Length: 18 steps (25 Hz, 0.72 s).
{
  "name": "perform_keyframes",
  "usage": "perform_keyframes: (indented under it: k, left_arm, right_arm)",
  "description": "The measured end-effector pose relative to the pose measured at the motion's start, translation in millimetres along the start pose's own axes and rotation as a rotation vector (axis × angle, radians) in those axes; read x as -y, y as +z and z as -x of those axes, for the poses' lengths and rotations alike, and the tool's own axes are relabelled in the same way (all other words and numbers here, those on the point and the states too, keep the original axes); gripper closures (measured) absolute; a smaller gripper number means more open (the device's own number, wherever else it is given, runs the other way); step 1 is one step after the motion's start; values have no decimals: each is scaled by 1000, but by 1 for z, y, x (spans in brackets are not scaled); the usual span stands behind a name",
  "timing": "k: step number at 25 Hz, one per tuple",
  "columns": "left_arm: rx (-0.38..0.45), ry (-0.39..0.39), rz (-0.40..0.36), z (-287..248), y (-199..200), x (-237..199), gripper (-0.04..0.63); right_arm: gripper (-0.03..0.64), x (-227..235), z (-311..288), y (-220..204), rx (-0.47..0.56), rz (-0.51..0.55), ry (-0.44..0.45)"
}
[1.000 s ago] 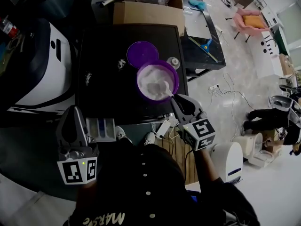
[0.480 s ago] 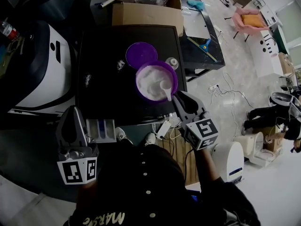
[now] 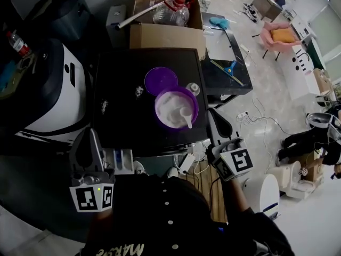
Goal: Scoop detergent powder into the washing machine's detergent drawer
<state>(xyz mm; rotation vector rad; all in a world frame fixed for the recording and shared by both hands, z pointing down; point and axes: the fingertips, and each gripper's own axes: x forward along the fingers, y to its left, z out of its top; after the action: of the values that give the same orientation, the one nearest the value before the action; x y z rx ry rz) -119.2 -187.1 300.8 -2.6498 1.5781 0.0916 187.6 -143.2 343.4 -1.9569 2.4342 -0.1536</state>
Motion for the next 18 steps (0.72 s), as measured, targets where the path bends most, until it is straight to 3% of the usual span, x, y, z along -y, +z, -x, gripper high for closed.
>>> perform_keyframes:
  k: [8, 11, 18]
  left_arm:
    - [33, 24, -52, -6, 20, -8, 580]
    - [45, 38, -56, -7, 24, -10, 580]
    - [62, 33, -61, -6, 31, 0, 580]
  right_arm:
    - [584, 36, 21, 44, 108, -7, -164]
    - [584, 46, 31, 44, 109, 43, -173]
    - [588, 45, 39, 52, 133, 51, -160]
